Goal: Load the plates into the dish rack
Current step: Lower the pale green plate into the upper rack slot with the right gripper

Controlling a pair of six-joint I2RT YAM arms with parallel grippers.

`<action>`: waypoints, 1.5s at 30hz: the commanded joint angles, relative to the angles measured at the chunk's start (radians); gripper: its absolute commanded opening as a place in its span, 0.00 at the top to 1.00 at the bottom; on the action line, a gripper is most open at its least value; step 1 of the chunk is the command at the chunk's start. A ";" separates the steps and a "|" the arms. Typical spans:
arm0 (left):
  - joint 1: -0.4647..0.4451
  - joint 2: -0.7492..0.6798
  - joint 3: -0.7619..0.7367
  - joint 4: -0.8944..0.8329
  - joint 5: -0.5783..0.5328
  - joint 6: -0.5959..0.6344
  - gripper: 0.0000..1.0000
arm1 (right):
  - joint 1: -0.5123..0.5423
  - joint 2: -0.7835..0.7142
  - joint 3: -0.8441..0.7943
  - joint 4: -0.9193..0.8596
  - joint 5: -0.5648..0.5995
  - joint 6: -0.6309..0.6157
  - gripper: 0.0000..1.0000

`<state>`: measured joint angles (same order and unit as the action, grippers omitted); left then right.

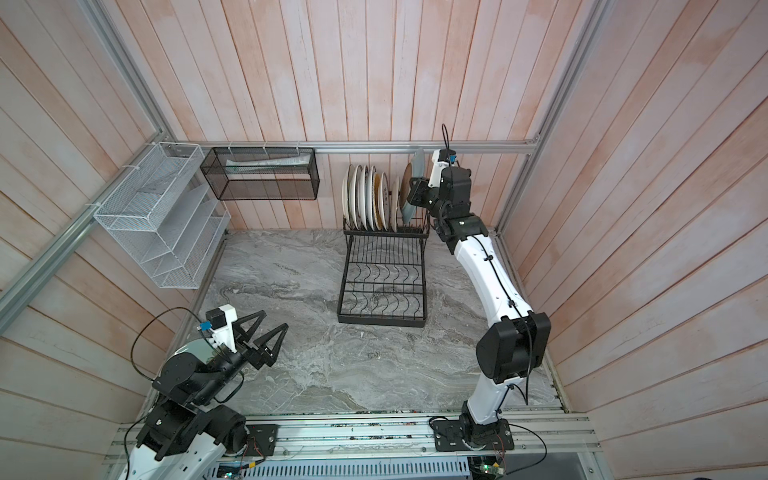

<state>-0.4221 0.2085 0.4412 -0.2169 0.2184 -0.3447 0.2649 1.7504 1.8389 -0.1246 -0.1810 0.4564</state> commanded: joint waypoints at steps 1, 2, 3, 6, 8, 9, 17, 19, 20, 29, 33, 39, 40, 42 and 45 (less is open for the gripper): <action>-0.004 0.003 -0.004 0.004 0.006 -0.006 0.00 | -0.001 -0.047 0.068 0.142 -0.020 0.005 1.00; -0.004 0.002 -0.004 0.004 0.006 -0.005 0.00 | -0.001 -0.049 0.057 0.146 -0.015 0.002 1.00; -0.004 0.002 -0.004 0.004 0.007 -0.005 0.00 | -0.001 -0.050 0.045 0.150 -0.012 0.000 1.00; -0.004 0.003 -0.004 0.004 0.007 -0.006 0.00 | -0.001 -0.051 0.024 0.151 -0.005 -0.007 1.00; -0.004 0.003 -0.004 0.004 0.006 -0.005 0.00 | -0.001 -0.053 0.014 0.151 -0.002 -0.010 1.00; -0.004 0.003 -0.004 0.003 0.006 -0.006 0.00 | -0.001 -0.053 0.010 0.149 0.000 -0.013 1.00; -0.004 0.003 -0.003 0.001 0.001 -0.006 0.00 | -0.001 -0.044 -0.009 0.140 0.000 -0.018 1.00; -0.004 0.002 -0.002 0.001 0.001 -0.007 0.00 | -0.001 -0.043 -0.018 0.140 0.003 -0.022 1.00; -0.004 0.003 -0.003 0.001 0.001 -0.007 0.00 | 0.000 -0.042 -0.021 0.138 0.006 -0.024 1.00; -0.004 0.003 -0.003 0.001 -0.002 -0.008 0.00 | 0.007 -0.023 -0.042 0.126 0.016 -0.042 1.00; -0.004 0.003 -0.004 0.000 -0.005 -0.009 0.00 | 0.030 -0.018 -0.027 0.101 0.071 -0.091 1.00; -0.004 0.003 -0.002 0.000 -0.007 -0.008 0.00 | 0.066 0.007 -0.008 0.062 0.158 -0.162 1.00; -0.004 0.002 -0.002 0.000 -0.007 -0.008 0.00 | 0.069 0.011 -0.008 0.058 0.166 -0.169 1.00; -0.004 0.003 -0.002 -0.001 -0.007 -0.008 0.00 | 0.071 0.020 -0.010 0.053 0.167 -0.172 1.00; -0.004 0.002 -0.002 -0.002 -0.008 -0.008 0.00 | 0.073 0.026 -0.012 0.045 0.166 -0.177 1.00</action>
<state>-0.4221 0.2085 0.4412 -0.2173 0.2188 -0.3485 0.3397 1.7782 1.7798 -0.1303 -0.0559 0.3286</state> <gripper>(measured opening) 0.999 0.095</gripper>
